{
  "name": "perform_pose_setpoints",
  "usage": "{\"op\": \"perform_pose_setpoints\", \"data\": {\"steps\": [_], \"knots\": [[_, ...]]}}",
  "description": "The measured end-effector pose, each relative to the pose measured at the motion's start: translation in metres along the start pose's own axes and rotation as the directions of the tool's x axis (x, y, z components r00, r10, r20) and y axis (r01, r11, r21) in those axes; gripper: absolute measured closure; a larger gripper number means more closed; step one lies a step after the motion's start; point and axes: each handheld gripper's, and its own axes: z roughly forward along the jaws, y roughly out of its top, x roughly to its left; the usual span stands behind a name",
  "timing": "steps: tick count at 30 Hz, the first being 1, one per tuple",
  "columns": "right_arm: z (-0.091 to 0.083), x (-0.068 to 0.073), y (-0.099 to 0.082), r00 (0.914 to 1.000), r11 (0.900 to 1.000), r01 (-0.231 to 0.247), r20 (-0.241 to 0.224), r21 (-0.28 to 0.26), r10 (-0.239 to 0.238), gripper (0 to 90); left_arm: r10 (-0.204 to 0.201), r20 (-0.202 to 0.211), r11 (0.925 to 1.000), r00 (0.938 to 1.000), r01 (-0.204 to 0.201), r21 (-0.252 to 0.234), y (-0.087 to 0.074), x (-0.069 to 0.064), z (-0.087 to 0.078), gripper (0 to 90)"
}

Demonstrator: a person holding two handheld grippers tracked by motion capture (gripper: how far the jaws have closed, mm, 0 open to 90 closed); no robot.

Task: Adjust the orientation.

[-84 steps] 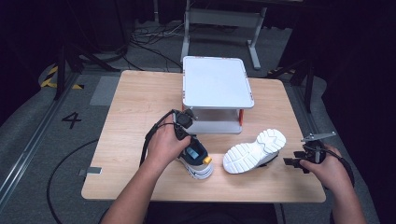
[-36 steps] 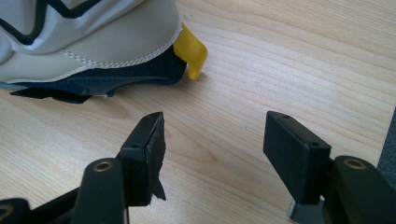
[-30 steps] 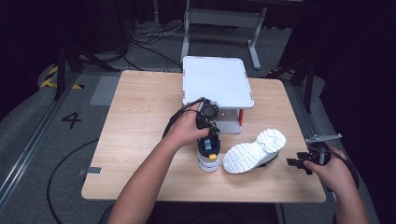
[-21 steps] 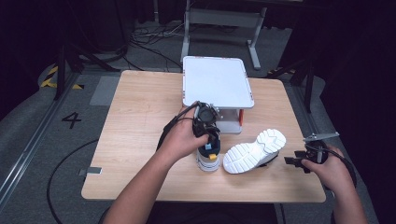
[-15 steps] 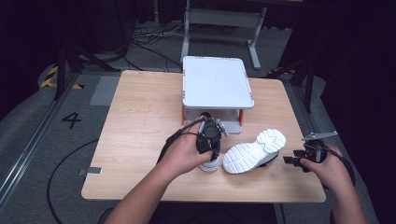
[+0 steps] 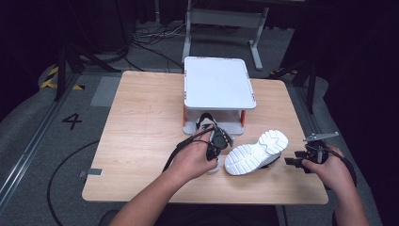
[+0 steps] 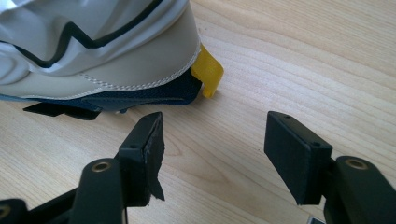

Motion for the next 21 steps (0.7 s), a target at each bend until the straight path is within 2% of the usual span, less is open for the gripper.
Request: {"op": "perform_pose_setpoints", "data": {"steps": [1, 2, 3, 6, 8, 10, 11, 12, 14, 17, 20, 21], "knots": [[-0.001, 0.000, 0.000, 1.0000, 1.0000, -0.001, -0.001, -0.001, 0.001, 38.5, 0.000, 0.000, 1.0000, 1.0000, 0.000, 0.000, 0.000, 0.000, 0.000, 64.8], [-0.001, 0.000, -0.001, 1.0000, 1.0000, -0.003, -0.001, -0.003, 0.003, 38.4, -0.015, -0.023, 0.9999, 0.9996, 0.015, -0.007, 0.000, 0.009, 0.001, 65.0], [-0.001, 0.000, -0.001, 1.0000, 1.0000, -0.003, -0.001, -0.003, 0.003, 38.4, -0.015, -0.023, 0.9999, 0.9996, 0.015, -0.007, 0.000, 0.009, 0.001, 65.1], [-0.001, 0.000, -0.004, 1.0000, 1.0000, -0.007, 0.002, 0.002, 0.007, 38.2, -0.015, -0.054, 0.9998, 0.9984, 0.014, -0.017, -0.002, 0.026, 0.004, 64.4], [-0.001, -0.001, -0.005, 1.0000, 1.0000, -0.009, 0.003, 0.004, 0.009, 38.1, -0.028, -0.060, 0.9990, 0.9978, 0.026, -0.037, -0.004, 0.040, 0.006, 62.5], [-0.001, -0.001, -0.006, 0.9999, 0.9999, -0.011, 0.004, 0.006, 0.011, 38.0, -0.034, -0.083, 0.9987, 0.9959, 0.031, -0.042, -0.006, 0.045, 0.005, 59.9], [-0.001, -0.002, -0.007, 0.9999, 0.9999, -0.009, 0.006, 0.005, 0.009, 38.0, -0.048, -0.086, 0.9977, 0.9951, 0.044, -0.052, -0.007, 0.045, 0.005, 55.9], [-0.001, -0.002, -0.007, 0.9999, 0.9999, -0.012, 0.001, 0.007, 0.012, 37.9, -0.072, -0.069, 0.9953, 0.9950, 0.067, -0.069, -0.008, 0.045, 0.004, 50.4], [-0.001, -0.002, -0.008, 0.9999, 0.9999, -0.014, 0.006, 0.007, 0.014, 37.8, -0.132, -0.015, 0.9819, 0.9911, 0.129, -0.139, -0.010, 0.043, -0.002, 43.0], [-0.002, -0.003, -0.008, 0.9999, 0.9999, -0.013, 0.005, 0.003, 0.013, 37.6, -0.176, -0.035, 0.9697, 0.9838, 0.167, -0.179, -0.014, 0.037, -0.018, 39.7], [-0.005, -0.002, -0.007, 0.9999, 0.9999, -0.013, 0.004, -0.006, 0.013, 37.4, -0.228, -0.026, 0.9572, 0.9733, 0.219, -0.189, -0.024, 0.028, -0.036, 41.6], [-0.005, -0.002, -0.007, 0.9999, 0.9999, -0.013, 0.004, -0.006, 0.013, 37.4, -0.228, -0.026, 0.9572, 0.9733, 0.219, -0.189, -0.024, 0.028, -0.036, 44.8]]}}
